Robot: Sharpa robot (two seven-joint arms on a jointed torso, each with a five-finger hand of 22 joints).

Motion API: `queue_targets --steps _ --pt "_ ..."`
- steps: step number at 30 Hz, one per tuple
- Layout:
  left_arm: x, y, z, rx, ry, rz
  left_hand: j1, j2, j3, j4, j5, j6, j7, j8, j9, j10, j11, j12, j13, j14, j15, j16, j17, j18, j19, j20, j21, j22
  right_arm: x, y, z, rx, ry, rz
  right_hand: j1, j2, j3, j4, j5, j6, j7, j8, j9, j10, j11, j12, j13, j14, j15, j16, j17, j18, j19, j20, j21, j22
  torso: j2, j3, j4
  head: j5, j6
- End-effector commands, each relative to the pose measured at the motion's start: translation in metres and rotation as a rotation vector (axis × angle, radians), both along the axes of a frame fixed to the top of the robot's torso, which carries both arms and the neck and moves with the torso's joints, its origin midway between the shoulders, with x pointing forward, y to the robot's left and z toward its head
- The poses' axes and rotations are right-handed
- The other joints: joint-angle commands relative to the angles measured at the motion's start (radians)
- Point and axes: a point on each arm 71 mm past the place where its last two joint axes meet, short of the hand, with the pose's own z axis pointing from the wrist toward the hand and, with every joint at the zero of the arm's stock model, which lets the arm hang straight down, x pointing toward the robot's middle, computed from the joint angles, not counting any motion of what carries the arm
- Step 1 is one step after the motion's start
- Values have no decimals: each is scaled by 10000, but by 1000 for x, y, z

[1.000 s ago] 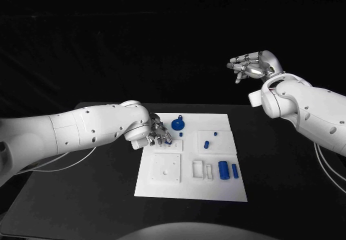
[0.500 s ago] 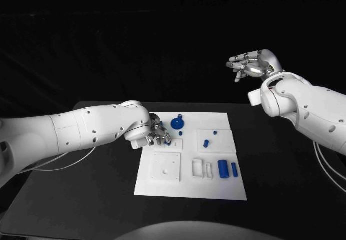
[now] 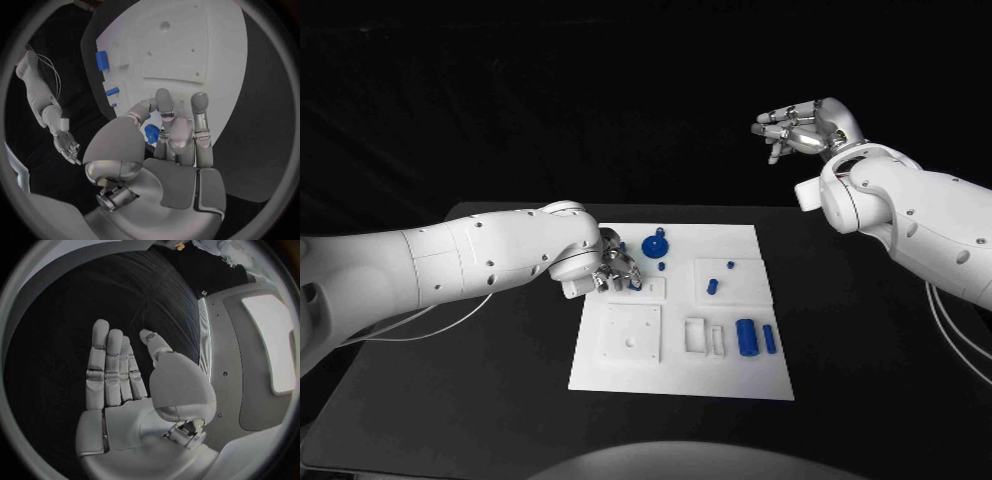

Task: Assemble the parts on the task board

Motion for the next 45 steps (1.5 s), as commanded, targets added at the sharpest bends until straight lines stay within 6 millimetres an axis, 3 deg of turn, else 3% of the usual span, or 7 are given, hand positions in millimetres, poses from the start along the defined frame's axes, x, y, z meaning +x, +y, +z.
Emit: queue_targets --steps 1,30,39,45 --pt "-1 -2 -1 67 143 -185 45 157 16 8 -27 1916 -1082 40 3775 497 -54 39 -10 42 10 59 -3 38 60 -12 -54 124 0 3 0 -116 -20 191 -77 -8 55 12 69 17 54 60 10 -63 14 -40 -13 -85 -15 -28 -9 27 -43 -5 -33 11 1 -4 0 0 -1" --pt "2 -9 -3 255 458 -493 29 220 -56 43 -183 2044 -1121 40 4017 501 -58 155 -209 50 25 111 98 25 73 8 -101 139 -1 6 0 -483 -4 347 -79 -27 767 -427 52 56 78 60 1 -117 25 -92 -170 -180 -12 -22 -45 41 -153 -8 -26 241 7 4 -7 4 -121" --pt "2 -11 -3 256 525 -619 39 277 -138 90 -324 2126 -1146 39 4141 501 -64 282 -377 62 36 150 171 26 79 27 -113 140 -1 7 0 -581 8 408 -95 -42 899 -533 118 53 85 58 -1 -123 29 -112 -206 -212 -9 -21 -50 49 -191 -4 -27 341 1 1 2 -14 -131" --pt "2 -11 -3 242 503 -602 21 379 -200 200 -617 2193 -1166 46 4209 500 -71 355 -443 74 43 192 242 38 88 53 -114 141 -1 7 0 -613 20 413 -124 -46 994 -615 171 60 87 58 -4 -112 27 -130 -238 -216 -12 -13 -54 56 -209 -6 -23 444 6 9 8 -15 -133"
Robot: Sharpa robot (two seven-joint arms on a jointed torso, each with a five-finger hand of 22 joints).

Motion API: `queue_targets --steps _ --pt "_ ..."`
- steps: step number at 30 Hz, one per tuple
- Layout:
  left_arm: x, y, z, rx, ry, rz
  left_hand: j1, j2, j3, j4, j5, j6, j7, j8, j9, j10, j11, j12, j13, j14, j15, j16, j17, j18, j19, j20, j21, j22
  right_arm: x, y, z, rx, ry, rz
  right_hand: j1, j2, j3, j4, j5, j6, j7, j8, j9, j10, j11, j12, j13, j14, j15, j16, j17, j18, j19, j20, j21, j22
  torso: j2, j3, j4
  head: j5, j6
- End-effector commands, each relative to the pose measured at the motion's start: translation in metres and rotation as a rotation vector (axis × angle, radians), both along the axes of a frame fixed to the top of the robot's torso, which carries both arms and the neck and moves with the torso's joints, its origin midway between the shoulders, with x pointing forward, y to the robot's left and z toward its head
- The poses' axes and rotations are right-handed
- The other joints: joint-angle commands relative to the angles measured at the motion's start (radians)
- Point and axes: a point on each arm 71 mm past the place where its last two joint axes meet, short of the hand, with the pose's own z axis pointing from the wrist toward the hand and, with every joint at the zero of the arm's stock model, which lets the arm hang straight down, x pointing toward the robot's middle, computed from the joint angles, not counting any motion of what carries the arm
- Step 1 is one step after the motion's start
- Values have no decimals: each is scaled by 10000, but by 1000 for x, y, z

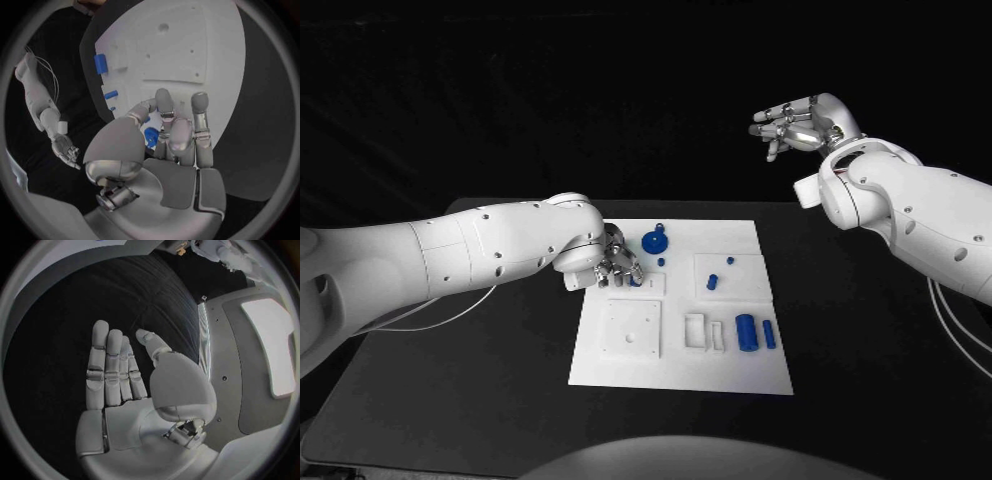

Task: Assemble the parts on the task board

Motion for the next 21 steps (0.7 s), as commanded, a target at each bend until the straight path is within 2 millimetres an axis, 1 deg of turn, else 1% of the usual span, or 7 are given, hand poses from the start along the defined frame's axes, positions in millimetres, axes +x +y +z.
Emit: queue_targets --steps 1,2,4,6,9,21 --pt "-3 -5 -3 -51 199 -271 140 269 -35 87 -137 2195 -1169 29 3695 486 -85 64 -22 41 7 39 14 38 53 20 -37 138 0 3 0 -159 13 193 -85 -7 74 2 68 23 51 58 -3 -78 -9 -52 -8 -76 -7 -13 -15 60 -65 -3 -24 20 4 6 9 -2 -2" --pt "-3 -5 -2 -56 186 -261 176 288 -71 117 -157 2198 -1172 25 3765 485 -86 95 -70 36 10 40 13 47 50 32 -46 135 0 3 0 -163 15 196 -88 -9 81 -5 93 20 53 58 -3 -77 -7 -51 -10 -77 -6 -13 -16 61 -66 -3 -25 27 3 2 8 -3 2" --pt "-3 -5 -2 -66 150 -236 170 299 -80 139 -196 2214 -1175 28 3782 485 -88 95 -86 36 9 40 13 49 56 31 -45 136 0 4 0 -169 18 200 -81 -14 98 -24 116 26 53 59 -1 -79 -7 -56 -14 -80 -8 -13 -16 63 -67 -4 -26 40 5 4 6 3 3" --pt "-2 -5 -2 -69 107 -215 167 314 -82 156 -221 2218 -1177 29 3793 485 -88 98 -93 35 7 37 3 50 58 32 -45 136 0 4 0 -172 22 204 -84 -13 116 -35 141 27 53 59 -1 -78 -8 -60 -20 -81 -8 -12 -17 64 -68 -5 -26 53 7 -3 2 -1 15" --pt "-1 -5 -2 -64 48 -190 169 321 -85 171 -229 2211 -1177 27 3817 485 -90 105 -107 34 6 35 -2 54 61 33 -45 136 0 4 -1 -174 32 214 -83 -11 139 -49 165 25 57 58 -2 -76 -7 -65 -25 -84 -8 -14 -18 65 -72 -6 -26 67 8 0 0 -5 9" --pt "1 -4 -2 71 120 -299 242 308 -6 92 -109 2192 -1173 20 3945 485 -90 139 -183 38 3 54 17 80 67 48 -32 148 0 5 -3 -197 89 229 -111 -19 182 -82 203 30 56 59 -2 -74 -8 -70 -36 -86 -8 -12 -19 68 -80 -5 -29 121 5 0 0 -25 -5"
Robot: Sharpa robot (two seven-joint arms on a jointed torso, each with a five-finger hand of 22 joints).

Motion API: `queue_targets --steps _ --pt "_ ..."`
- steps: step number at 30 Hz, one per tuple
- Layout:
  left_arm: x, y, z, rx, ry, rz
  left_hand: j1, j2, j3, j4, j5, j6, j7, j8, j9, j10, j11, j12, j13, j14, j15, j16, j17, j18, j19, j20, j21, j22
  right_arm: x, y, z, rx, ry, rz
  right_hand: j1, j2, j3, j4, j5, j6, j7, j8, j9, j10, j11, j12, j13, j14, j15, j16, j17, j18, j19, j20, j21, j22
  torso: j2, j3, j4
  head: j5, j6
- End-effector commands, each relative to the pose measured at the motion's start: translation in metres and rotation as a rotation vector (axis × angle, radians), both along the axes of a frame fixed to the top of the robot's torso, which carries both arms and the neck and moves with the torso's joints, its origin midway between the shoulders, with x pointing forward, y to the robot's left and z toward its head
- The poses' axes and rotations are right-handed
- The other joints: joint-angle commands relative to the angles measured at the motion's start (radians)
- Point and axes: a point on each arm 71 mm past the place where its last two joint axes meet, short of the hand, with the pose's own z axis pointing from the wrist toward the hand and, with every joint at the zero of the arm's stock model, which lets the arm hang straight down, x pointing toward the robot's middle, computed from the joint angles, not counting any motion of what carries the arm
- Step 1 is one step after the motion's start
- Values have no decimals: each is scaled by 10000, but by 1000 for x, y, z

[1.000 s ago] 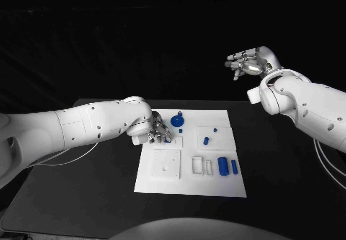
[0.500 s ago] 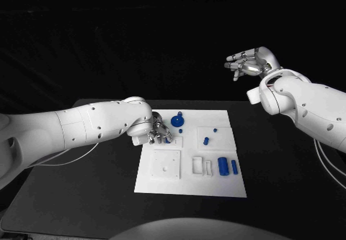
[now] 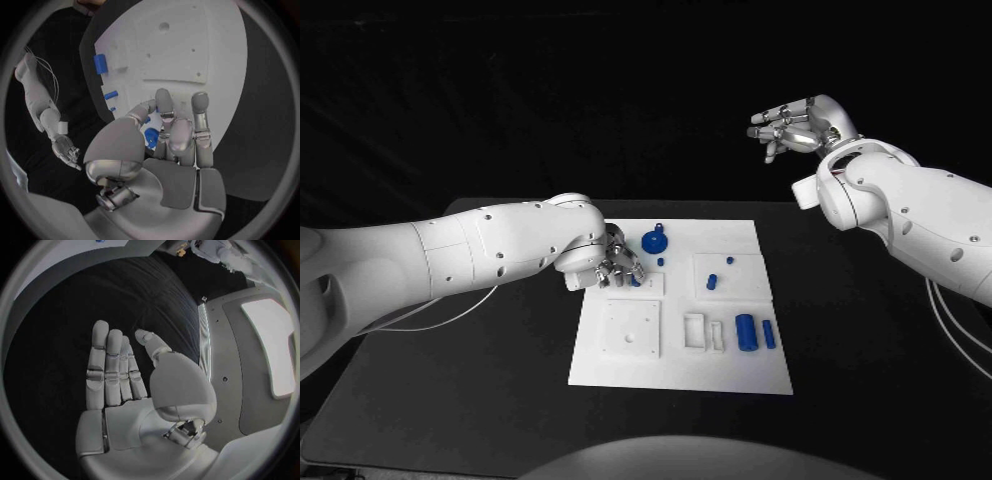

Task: Assemble the parts on the task board

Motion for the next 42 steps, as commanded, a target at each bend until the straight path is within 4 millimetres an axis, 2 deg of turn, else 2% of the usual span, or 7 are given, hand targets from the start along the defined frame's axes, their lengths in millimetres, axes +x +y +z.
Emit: queue_targets --steps 1,23,29,37,42 --pt "0 -2 -1 73 156 -272 293 257 62 -37 34 2191 -1173 63 2551 503 -73 16 -10 38 3 54 5 81 32 13 -32 151 0 3 -1 -118 19 182 -111 -20 45 0 35 31 56 59 -1 -74 -7 -32 -13 -87 -8 -13 -11 68 -81 -5 -29 8 -6 -2 -2 -10 -2" --pt "1 -12 -2 555 372 -936 336 234 113 -175 131 2192 -1171 62 2609 503 -73 45 -83 39 15 85 74 91 1 24 -14 155 0 5 -4 -147 98 244 -125 -16 103 -64 72 32 60 60 -1 -79 -5 -44 -32 -101 -6 -16 -16 73 -98 -3 -48 93 -6 2 9 -16 -14" --pt "2 -13 0 711 96 -1016 319 259 109 -165 106 2183 -1168 60 2630 503 -73 53 -105 36 14 79 67 89 -1 25 -7 154 0 5 -5 -164 151 273 -138 -14 114 -72 93 31 61 59 -1 -81 -4 -47 -36 -101 -6 -14 -16 74 -100 -2 -53 112 -7 2 9 -12 31" --pt "4 -13 0 960 -178 -1122 329 288 96 -136 -10 2154 -1166 61 2687 502 -71 54 -139 35 13 65 51 98 -4 34 -8 150 -1 7 -5 -210 215 385 -149 -19 117 -79 97 25 63 58 -2 -93 1 -56 -43 -125 1 -24 -19 71 -124 4 -67 125 -10 5 0 -22 18" --pt "4 -15 0 1100 -95 -1246 337 323 52 -76 -275 2110 -1159 61 2743 502 -66 44 -161 26 10 31 -5 108 -13 44 -21 144 -2 8 -5 -233 241 432 -150 -19 116 -84 99 19 67 57 -3 -101 5 -61 -46 -133 5 -24 -18 72 -129 7 -70 135 -5 0 -3 -39 10"
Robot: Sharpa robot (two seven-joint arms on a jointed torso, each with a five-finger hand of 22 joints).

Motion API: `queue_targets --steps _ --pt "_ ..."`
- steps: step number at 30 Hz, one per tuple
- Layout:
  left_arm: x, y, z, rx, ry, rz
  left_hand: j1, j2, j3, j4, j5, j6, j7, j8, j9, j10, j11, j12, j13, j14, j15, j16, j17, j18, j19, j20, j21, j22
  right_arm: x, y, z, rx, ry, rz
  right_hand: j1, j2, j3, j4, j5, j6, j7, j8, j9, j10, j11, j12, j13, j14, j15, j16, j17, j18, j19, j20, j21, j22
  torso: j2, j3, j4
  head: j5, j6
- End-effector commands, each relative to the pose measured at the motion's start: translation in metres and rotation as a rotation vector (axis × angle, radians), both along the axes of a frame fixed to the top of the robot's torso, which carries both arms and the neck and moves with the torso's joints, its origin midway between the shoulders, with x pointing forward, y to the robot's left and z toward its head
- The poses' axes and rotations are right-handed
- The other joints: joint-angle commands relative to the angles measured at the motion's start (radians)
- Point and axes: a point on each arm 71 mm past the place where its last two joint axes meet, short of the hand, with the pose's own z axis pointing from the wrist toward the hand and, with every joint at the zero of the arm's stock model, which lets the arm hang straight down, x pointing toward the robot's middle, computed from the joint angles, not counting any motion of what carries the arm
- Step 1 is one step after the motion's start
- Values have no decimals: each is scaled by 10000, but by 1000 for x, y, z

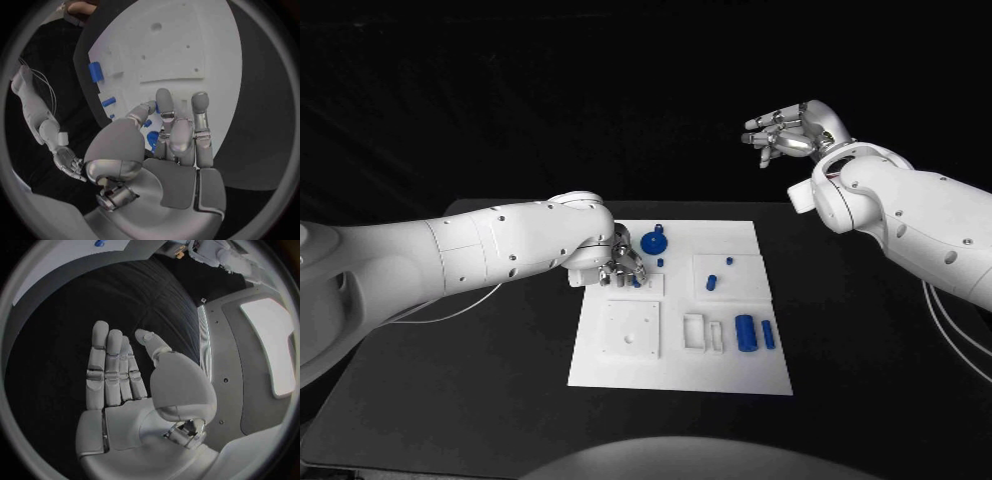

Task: Assemble the parts on the task board

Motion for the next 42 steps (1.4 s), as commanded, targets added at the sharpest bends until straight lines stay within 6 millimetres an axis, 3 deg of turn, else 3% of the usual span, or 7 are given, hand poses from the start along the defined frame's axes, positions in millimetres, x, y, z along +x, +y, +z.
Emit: queue_targets --steps 1,8,15,21,28,34,42 --pt "-1 -2 -2 328 76 -334 343 332 -37 18 -198 2029 -1229 -41 3 502 -65 39 -17 39 -6 -11 -33 109 -14 47 -25 139 -1 3 0 -135 59 225 -110 21 46 -15 61 19 67 57 -3 -65 -31 -61 -15 -61 6 -24 -11 74 -57 5 -33 8 2 -2 -9 -17 -12" --pt "0 -2 -3 424 158 -315 367 298 -168 89 -484 1986 -1225 -43 58 503 -57 9 -41 29 2 -64 -110 114 -26 63 -53 132 -1 3 0 -148 78 254 -116 20 36 -18 64 16 70 59 -2 -70 -28 -60 -16 -72 8 -24 -11 76 -66 9 -40 18 5 -1 -4 -42 -9" --pt "1 1 -3 472 226 -260 399 -56 -703 377 -974 1941 -1241 -49 -13 505 -49 -61 -70 28 2 -151 -228 112 -23 78 -137 121 -1 3 -1 -156 89 263 -115 24 20 -27 71 -3 75 59 0 -63 -20 -138 -85 -102 20 -28 -15 80 -90 21 -57 30 0 -9 4 -57 -17" --pt "1 3 -3 492 217 -205 267 -411 -1246 805 -1968 1983 -1281 -49 -59 504 -61 -68 -71 22 -9 -176 -260 79 -9 54 -177 117 -2 2 -1 -160 98 243 -117 25 6 -24 77 -22 82 59 -2 -71 -11 -169 -115 -130 29 -44 -26 80 -115 30 -70 25 2 -14 9 -61 -21" --pt "2 5 -3 523 139 -152 391 -763 -1665 1586 -3099 2077 -1295 -45 -65 505 -65 -61 -66 26 -19 -188 -280 42 18 25 -228 122 -2 1 -2 -161 100 217 -123 23 -8 -20 83 -31 83 58 -3 -80 -7 -182 -128 -143 35 -53 -33 79 -127 36 -77 18 6 -22 -2 -63 -40" --pt "2 8 -3 531 56 -103 502 -1610 -1321 2896 -4335 2231 -1283 -42 -27 505 -59 -55 -69 21 -24 -198 -300 -17 35 -24 -258 132 -2 0 -3 -164 111 165 -154 24 -44 12 117 -35 82 59 -1 -86 -6 -184 -140 -146 40 -65 -50 80 -132 42 -84 -7 3 -16 7 -71 -11" --pt "2 12 -2 547 -54 -45 643 -1855 -1375 3449 -4444 2264 -1271 -48 11 505 -60 -49 -88 18 -37 -198 -295 -45 54 -52 -284 139 -2 -1 -5 -173 137 138 -161 17 -67 30 159 -50 86 58 -2 -91 -1 -185 -152 -145 43 -78 -70 80 -136 47 -90 -43 -3 -13 5 -86 -13"
